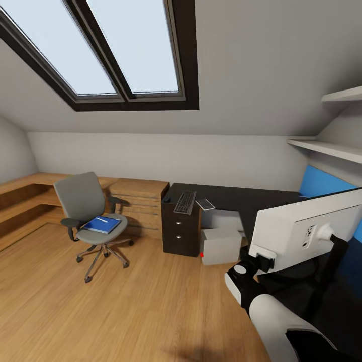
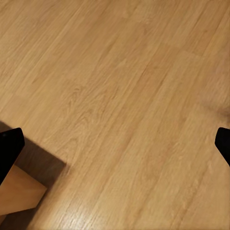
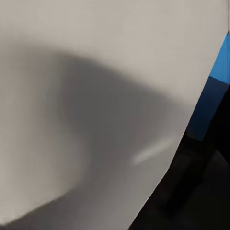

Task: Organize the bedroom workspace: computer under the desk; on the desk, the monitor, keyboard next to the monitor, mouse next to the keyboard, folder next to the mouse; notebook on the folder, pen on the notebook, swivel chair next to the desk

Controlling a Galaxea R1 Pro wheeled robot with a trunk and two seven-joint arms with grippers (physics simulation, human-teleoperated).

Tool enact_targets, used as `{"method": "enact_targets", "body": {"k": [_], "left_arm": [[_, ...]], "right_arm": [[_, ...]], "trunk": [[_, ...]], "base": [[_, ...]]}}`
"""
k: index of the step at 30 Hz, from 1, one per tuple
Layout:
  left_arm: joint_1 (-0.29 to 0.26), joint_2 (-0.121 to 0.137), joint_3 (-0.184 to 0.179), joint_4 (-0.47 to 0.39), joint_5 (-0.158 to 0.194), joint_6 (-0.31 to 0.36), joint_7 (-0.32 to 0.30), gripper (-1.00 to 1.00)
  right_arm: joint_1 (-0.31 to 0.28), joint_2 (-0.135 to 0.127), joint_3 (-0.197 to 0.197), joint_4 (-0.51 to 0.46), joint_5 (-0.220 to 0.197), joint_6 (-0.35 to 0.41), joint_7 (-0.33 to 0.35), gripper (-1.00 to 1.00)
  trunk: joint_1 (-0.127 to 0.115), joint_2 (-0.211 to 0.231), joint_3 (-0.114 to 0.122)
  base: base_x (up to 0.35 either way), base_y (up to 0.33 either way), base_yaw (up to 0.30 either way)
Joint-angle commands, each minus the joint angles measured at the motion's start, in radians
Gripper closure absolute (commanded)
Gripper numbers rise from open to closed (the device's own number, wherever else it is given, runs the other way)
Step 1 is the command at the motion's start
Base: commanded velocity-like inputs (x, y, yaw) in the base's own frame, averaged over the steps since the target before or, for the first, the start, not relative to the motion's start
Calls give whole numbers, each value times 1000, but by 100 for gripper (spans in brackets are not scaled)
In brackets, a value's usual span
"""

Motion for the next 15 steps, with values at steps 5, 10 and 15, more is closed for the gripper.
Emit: {"method": "enact_targets", "body": {"k": [5, 10, 15], "left_arm": [[-1, 0, -9, 0, 6, -3, 6, -100], [-1, 0, -9, 0, 6, -3, 6, -100], [-1, 0, -9, 0, 6, -3, 6, -100]], "right_arm": [[-1, 0, -26, -4, 6, 0, 0, -100], [-1, 0, -27, -5, 6, 0, 0, -100], [-1, 0, -27, -5, 5, 0, 1, -100]], "trunk": [[0, -1, -2], [0, -1, -2], [0, -1, -2]], "base": [[0, 0, 0], [-164, 0, 0], [-304, 0, 0]]}}
